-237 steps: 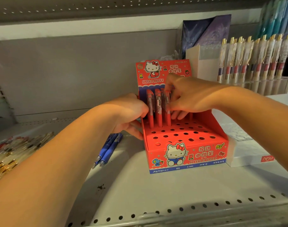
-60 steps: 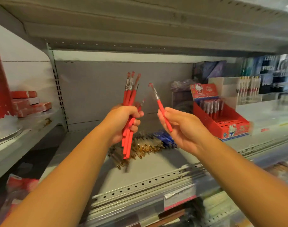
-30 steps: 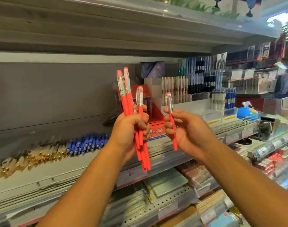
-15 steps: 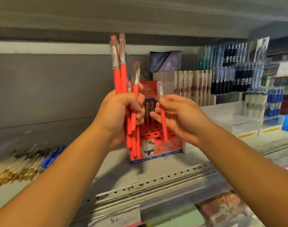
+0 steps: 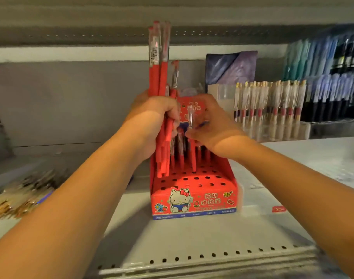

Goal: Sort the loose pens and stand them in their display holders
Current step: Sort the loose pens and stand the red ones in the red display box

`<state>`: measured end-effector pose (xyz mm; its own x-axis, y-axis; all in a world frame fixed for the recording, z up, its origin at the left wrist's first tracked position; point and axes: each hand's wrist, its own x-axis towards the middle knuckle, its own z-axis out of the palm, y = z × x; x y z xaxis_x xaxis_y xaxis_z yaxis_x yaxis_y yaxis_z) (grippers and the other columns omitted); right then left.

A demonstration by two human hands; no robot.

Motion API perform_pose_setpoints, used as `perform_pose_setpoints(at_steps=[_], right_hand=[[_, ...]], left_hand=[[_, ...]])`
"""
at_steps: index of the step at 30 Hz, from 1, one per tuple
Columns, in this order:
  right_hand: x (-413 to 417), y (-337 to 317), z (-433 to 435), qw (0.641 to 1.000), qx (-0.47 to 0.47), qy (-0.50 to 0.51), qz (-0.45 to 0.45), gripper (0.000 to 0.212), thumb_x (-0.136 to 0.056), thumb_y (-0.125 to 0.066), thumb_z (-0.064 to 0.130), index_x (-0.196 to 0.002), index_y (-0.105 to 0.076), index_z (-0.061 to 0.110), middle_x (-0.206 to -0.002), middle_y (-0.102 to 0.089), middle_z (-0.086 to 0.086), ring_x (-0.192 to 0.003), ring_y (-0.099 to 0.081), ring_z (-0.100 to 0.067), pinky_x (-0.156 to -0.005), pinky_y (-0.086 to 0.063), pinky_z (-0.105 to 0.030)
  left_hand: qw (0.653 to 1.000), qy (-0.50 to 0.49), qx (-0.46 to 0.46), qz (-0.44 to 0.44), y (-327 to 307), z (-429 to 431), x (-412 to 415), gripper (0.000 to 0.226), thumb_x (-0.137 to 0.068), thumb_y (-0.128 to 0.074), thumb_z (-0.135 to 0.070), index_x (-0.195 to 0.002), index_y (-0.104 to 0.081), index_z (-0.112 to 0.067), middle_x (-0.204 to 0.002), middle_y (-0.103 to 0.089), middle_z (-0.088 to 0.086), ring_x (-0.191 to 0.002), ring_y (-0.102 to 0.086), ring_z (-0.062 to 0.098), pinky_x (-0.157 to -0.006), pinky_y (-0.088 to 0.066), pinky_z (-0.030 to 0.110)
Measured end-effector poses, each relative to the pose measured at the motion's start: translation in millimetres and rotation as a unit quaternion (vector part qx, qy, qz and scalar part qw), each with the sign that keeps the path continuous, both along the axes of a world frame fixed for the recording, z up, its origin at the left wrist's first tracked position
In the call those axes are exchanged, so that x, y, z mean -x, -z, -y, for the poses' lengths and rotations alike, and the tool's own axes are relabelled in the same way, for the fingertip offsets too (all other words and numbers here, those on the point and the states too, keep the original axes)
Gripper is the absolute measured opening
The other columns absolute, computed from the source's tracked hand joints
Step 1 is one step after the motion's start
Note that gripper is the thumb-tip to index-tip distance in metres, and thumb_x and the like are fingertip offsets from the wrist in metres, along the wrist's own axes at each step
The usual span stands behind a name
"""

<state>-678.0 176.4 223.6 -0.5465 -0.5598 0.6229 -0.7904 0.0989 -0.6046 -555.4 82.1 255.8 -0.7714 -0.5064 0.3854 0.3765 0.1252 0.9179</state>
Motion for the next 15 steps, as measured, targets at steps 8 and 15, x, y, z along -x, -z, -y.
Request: perform_pose_setpoints(at_steps=[8, 15], right_hand=[[12, 7, 0, 0.995, -0.008, 0.043, -0.092, 0.065, -0.075, -0.081, 0.02, -0.121, -0.041, 0.043, -0.076, -0.059, 0.012, -0.063, -0.061, -0.009, -0.069, -0.057, -0.035], [11, 7, -4, 0.996, -0.012, 0.051, -0.073, 0.062, -0.081, -0.078, 0.018, -0.116, -0.035, 0.045, -0.087, -0.065, -0.003, -0.071, -0.069, -0.025, -0.07, -0.059, -0.047]], left_hand=[[0.995, -0.056, 0.076, -0.031, 17, 27, 10, 0.033, -0.048, -0.052, 0.003, -0.078, -0.061, -0.006, -0.069, -0.044, 0.019, -0.038, -0.036, 0.019, -0.04, -0.031, 0.022], [0.994, -0.041, 0.096, -0.014, 27, 38, 13, 0.027, -0.052, -0.055, 0.003, -0.068, -0.061, -0.019, -0.067, -0.046, 0.019, -0.039, -0.038, 0.02, -0.04, -0.032, 0.023]])
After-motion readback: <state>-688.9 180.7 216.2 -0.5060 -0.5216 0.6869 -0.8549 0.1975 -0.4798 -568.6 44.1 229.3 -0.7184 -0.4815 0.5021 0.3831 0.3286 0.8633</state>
